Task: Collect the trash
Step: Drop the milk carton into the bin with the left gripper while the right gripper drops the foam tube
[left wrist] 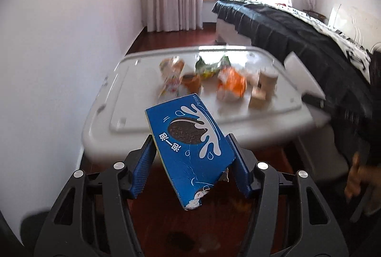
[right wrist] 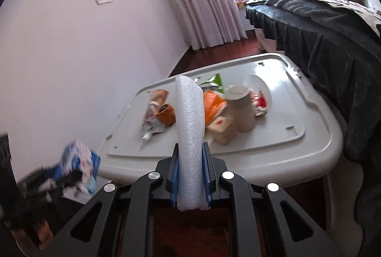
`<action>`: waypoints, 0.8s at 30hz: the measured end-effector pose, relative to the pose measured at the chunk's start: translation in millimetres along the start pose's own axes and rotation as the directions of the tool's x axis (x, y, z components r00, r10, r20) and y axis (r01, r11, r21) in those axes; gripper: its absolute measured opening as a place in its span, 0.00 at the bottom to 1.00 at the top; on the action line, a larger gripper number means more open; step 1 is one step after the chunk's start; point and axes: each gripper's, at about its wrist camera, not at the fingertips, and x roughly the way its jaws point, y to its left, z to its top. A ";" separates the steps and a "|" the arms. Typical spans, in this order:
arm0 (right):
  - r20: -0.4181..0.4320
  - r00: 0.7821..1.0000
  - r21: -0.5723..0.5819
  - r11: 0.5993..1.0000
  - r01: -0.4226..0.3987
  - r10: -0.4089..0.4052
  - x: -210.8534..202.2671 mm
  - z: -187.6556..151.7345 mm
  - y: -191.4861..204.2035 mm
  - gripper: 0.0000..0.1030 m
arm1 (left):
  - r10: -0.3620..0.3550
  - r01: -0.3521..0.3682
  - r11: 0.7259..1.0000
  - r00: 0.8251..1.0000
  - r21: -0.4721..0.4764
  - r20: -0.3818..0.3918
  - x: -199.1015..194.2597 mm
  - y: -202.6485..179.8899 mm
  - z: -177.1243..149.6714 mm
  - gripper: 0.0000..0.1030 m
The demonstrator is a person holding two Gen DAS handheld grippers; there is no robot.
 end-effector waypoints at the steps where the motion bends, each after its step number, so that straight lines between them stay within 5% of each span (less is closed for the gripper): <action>1: 0.001 1.000 0.007 1.000 0.004 -0.004 -4.2 -9.0 5.5 0.16 | 0.012 -0.012 1.000 1.000 -0.004 -0.014 0.7 -0.1 -10.4 0.57; 5: -0.056 0.996 0.053 0.996 0.070 -0.068 -9.5 -59.1 20.2 0.16 | 0.003 -0.007 1.000 0.992 -0.026 -0.123 20.8 -1.4 -71.1 0.57; 9: -0.238 0.962 0.079 0.984 0.157 -0.134 21.7 -104.4 21.5 0.16 | 0.065 -0.056 0.997 0.969 0.047 -0.239 60.2 -5.2 -102.9 0.57; 11: -0.294 0.943 0.047 0.983 0.177 -0.155 35.3 -112.4 23.3 0.16 | 0.043 -0.047 0.999 0.956 -0.007 -0.291 76.8 3.5 -102.6 0.57; 18: -0.376 0.911 0.022 0.981 0.193 -0.170 57.5 -129.6 18.9 0.17 | 0.049 -0.065 0.997 0.947 -0.041 -0.316 79.5 15.0 -108.3 0.57; 24: -0.374 0.910 -0.023 0.983 0.185 -0.180 58.2 -132.2 26.7 0.17 | 0.057 -0.070 0.997 0.948 -0.028 -0.312 81.5 12.8 -105.7 0.57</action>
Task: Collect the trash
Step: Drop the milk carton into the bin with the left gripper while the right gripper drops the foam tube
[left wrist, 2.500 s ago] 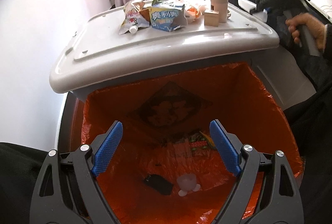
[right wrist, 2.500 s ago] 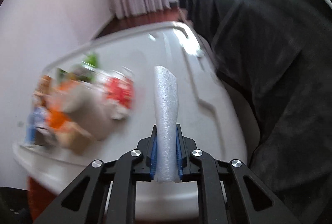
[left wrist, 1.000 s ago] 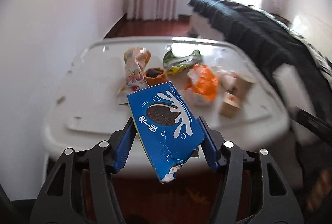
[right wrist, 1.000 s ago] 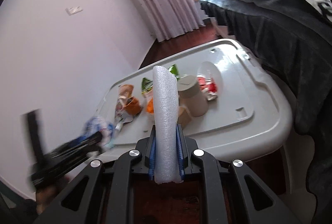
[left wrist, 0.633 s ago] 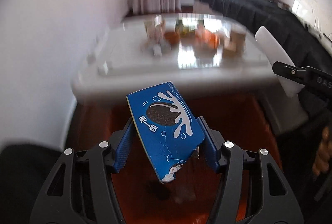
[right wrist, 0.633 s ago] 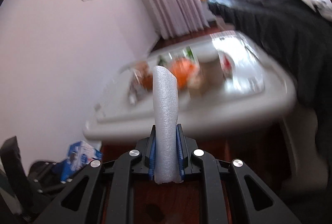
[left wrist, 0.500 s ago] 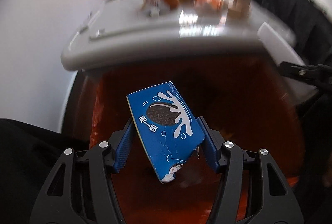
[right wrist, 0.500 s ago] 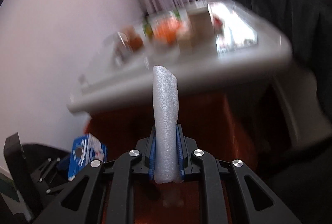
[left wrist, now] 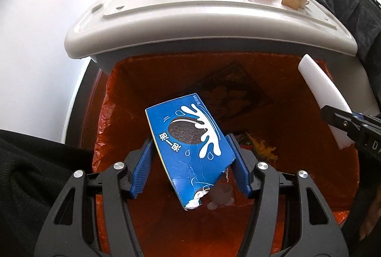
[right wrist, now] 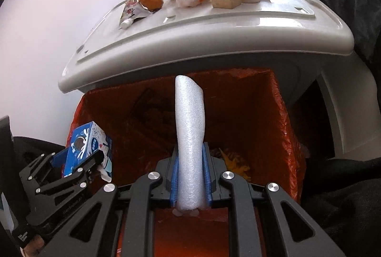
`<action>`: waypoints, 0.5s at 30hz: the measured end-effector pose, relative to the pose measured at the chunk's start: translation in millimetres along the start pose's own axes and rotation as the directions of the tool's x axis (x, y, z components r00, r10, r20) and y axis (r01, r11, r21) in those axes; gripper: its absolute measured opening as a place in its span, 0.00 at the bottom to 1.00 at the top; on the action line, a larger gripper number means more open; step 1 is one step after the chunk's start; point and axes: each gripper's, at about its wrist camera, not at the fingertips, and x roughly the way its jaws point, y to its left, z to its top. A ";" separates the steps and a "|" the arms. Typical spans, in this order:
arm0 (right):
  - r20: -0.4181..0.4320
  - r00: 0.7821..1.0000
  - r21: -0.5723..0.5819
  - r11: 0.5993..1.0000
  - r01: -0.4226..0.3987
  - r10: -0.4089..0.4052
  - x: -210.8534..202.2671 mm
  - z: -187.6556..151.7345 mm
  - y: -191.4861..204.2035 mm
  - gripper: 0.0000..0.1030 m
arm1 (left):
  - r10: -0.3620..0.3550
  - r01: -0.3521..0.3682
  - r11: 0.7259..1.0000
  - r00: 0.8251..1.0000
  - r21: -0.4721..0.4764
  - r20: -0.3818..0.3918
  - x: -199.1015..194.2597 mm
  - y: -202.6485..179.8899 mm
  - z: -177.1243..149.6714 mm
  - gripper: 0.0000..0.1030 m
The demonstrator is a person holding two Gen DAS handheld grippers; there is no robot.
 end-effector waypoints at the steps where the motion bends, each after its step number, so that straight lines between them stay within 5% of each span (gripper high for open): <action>1: 0.000 1.000 0.000 1.000 0.002 -0.002 -0.4 -0.7 0.2 0.17 | 0.002 -0.002 1.000 1.000 0.003 0.002 -0.4 -0.4 0.1 0.57; 10: -0.007 1.000 0.006 1.000 0.006 -0.006 1.8 -1.2 -4.7 0.18 | 0.009 -0.009 1.000 1.000 -0.006 0.001 -0.2 -0.6 -1.2 0.57; 12: -0.018 1.000 0.005 1.000 0.011 -0.011 4.8 -1.6 -5.6 0.28 | 0.018 -0.018 1.000 1.000 -0.010 0.014 -2.2 -0.5 -0.7 0.60; 14: -0.025 0.999 0.019 0.999 0.026 -0.025 8.2 -1.4 -7.1 0.49 | 0.028 -0.028 0.999 0.999 -0.015 0.024 -4.2 0.7 -0.7 0.77; 15: -0.013 0.999 0.032 0.999 0.030 -0.029 6.7 -1.7 -9.9 0.50 | 0.020 -0.019 0.999 0.999 -0.028 0.030 -5.8 2.3 -1.0 0.80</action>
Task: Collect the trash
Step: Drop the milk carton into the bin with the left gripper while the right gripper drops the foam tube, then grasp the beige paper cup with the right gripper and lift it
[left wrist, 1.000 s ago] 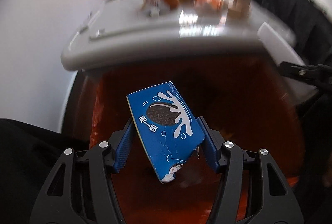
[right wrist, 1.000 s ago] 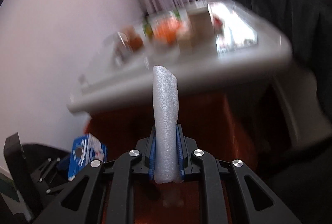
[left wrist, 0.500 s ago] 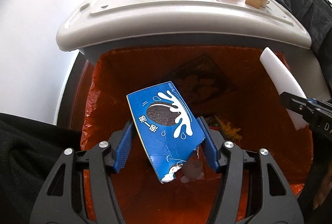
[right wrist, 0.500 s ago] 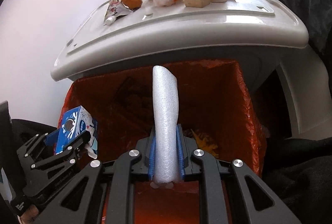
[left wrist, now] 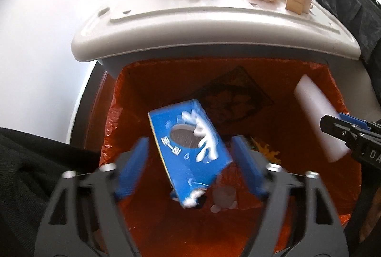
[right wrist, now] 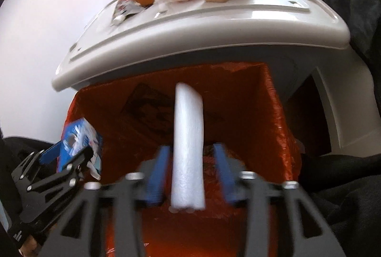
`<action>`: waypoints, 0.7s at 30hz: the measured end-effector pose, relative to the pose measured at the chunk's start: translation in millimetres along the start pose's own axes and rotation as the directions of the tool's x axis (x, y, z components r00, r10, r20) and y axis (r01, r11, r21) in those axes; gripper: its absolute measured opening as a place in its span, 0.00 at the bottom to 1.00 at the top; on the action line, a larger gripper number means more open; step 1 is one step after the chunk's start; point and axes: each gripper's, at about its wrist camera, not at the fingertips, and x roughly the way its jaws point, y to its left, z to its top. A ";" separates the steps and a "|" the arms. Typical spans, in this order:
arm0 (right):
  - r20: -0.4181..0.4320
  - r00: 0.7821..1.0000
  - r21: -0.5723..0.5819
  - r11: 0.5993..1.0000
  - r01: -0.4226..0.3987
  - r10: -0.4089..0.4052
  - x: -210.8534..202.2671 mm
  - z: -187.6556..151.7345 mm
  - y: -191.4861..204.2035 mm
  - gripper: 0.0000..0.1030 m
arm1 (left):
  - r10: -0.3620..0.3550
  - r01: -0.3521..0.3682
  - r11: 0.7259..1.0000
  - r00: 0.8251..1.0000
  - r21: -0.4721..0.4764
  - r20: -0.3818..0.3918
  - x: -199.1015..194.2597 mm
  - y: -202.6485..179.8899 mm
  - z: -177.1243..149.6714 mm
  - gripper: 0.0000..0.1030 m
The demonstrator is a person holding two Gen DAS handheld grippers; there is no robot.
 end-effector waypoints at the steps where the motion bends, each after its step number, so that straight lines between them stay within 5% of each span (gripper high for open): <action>1: 0.010 1.000 0.012 1.000 -0.001 0.001 -1.6 0.0 -2.8 0.50 | -0.006 0.006 1.000 1.000 -0.007 0.002 -1.0 0.7 -0.1 0.81; 14: 0.122 0.992 0.131 0.990 -0.050 0.034 -31.6 20.7 -28.1 0.56 | -0.037 0.037 0.999 0.999 -0.037 -0.004 -2.4 4.5 -0.4 0.82; 19: 0.192 0.981 0.141 0.989 -0.038 0.011 -49.8 70.8 -43.2 0.56 | -0.053 0.053 0.998 0.999 -0.041 0.005 -4.8 3.0 0.5 0.82; 21: 0.241 0.970 0.126 0.992 0.008 -0.039 -54.9 99.4 -46.3 0.64 | -0.055 0.056 0.998 0.998 -0.029 0.014 -6.9 0.3 1.1 0.82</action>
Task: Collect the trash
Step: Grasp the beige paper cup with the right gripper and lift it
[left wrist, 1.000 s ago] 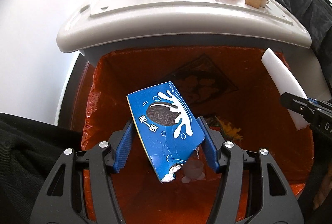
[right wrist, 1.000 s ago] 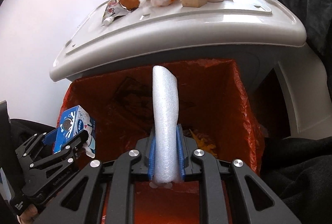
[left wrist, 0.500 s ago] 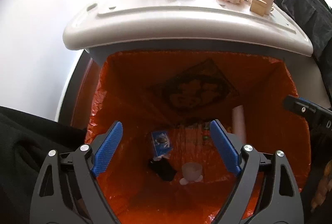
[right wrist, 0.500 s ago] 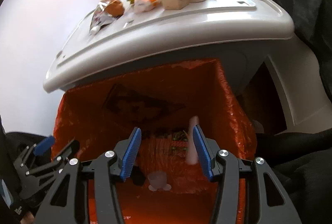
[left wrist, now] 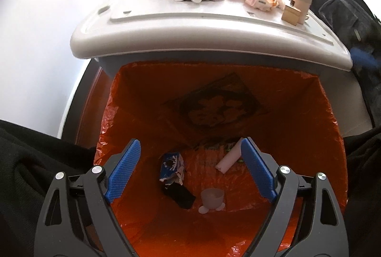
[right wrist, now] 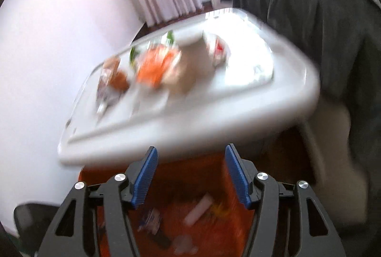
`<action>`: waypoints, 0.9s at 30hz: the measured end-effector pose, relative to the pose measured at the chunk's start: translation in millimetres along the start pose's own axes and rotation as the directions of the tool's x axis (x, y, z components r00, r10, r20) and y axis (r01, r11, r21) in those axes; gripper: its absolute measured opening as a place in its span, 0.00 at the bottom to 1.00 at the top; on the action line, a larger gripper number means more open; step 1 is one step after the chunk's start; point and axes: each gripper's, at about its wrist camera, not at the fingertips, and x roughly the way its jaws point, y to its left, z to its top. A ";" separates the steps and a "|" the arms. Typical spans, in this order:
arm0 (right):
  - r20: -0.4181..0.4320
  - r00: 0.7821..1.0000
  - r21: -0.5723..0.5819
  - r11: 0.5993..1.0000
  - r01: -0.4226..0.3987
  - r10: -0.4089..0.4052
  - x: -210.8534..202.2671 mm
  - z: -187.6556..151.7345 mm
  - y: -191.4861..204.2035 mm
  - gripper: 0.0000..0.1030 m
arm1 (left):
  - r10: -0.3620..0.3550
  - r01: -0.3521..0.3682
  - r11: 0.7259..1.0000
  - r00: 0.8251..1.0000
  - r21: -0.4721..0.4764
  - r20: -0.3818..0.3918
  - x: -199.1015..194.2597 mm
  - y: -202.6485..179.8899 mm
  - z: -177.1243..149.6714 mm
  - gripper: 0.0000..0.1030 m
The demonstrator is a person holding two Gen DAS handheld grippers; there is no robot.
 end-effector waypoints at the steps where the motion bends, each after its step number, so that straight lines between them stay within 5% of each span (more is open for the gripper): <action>1: 0.020 1.000 -0.004 1.000 0.017 -0.017 3.4 11.8 0.7 0.67 | -0.001 0.001 1.000 1.000 0.009 0.009 -1.7 -2.2 0.4 0.82; 14: 0.049 0.989 0.027 0.990 0.137 -0.138 119.2 113.0 18.8 0.69 | -0.009 0.001 0.996 0.996 0.086 0.092 -19.2 -14.4 -1.3 0.82; 16: 0.047 0.988 0.023 0.989 0.144 -0.144 131.4 118.3 16.7 0.50 | -0.017 0.010 0.997 0.996 0.079 0.089 -19.4 -12.5 -0.7 0.82; 17: 0.046 0.989 0.017 0.990 0.143 -0.143 134.4 118.6 16.6 0.49 | -0.020 0.013 0.997 0.996 0.078 0.088 -19.7 -12.4 -0.5 0.82; 22: 0.034 0.987 -0.027 0.987 0.160 -0.159 127.1 121.9 12.7 0.46 | -0.029 0.024 0.997 0.996 0.069 0.080 -18.4 -11.8 0.1 0.82; 27: 0.088 0.990 -0.024 0.993 0.114 -0.111 70.4 133.7 -4.9 0.46 | -0.026 0.018 0.996 0.995 0.089 0.092 -19.8 -17.0 -2.4 0.82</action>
